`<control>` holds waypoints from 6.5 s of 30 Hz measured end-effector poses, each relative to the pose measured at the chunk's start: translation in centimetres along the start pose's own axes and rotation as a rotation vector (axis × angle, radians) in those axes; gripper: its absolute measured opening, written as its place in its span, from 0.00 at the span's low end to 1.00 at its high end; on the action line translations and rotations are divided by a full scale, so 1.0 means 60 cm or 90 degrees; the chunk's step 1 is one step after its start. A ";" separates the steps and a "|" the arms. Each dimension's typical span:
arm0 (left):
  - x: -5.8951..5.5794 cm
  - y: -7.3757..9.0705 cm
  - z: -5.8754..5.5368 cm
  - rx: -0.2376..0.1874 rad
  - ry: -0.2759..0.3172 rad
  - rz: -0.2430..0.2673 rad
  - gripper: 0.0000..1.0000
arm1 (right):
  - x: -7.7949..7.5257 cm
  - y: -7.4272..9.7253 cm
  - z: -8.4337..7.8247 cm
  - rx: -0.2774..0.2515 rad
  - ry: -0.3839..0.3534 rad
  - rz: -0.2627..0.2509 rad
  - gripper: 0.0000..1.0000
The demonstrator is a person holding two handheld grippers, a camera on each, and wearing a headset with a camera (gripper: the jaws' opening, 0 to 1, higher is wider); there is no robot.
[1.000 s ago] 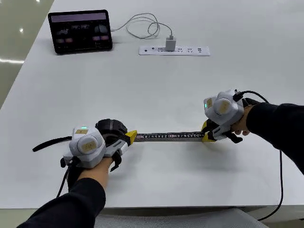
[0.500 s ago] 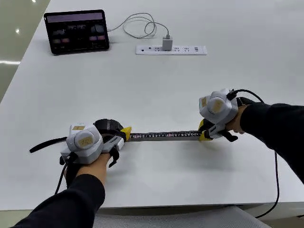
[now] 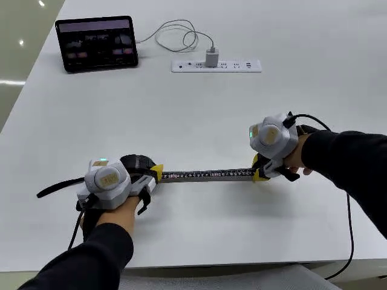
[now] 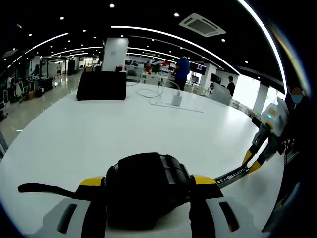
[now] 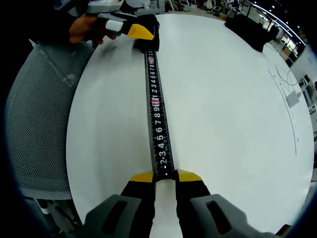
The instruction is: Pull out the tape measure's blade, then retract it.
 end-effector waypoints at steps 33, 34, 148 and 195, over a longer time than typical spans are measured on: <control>0.000 -0.003 0.000 0.026 -0.026 -0.002 0.61 | 0.002 -0.005 -0.002 -0.050 -0.018 -0.003 0.10; 0.000 -0.003 0.000 0.026 -0.026 -0.003 0.61 | 0.002 -0.005 -0.001 -0.053 -0.022 -0.003 0.10; 0.002 -0.004 -0.001 0.029 -0.016 -0.010 0.61 | 0.015 -0.037 0.081 -0.102 -0.018 -0.011 0.11; 0.002 -0.003 0.000 0.029 -0.015 -0.011 0.61 | 0.017 -0.045 0.107 -0.114 -0.020 -0.015 0.11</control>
Point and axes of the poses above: the centre of the closed fingertips' face, and the gripper's own axes: y roughly backward along the fingers, x roughly to its left, z roughly out of its top, the point moved 7 cm from there along y, roughly backward along the fingers, and after that the axes turned 2 degrees about -y, right-handed, at the moved point
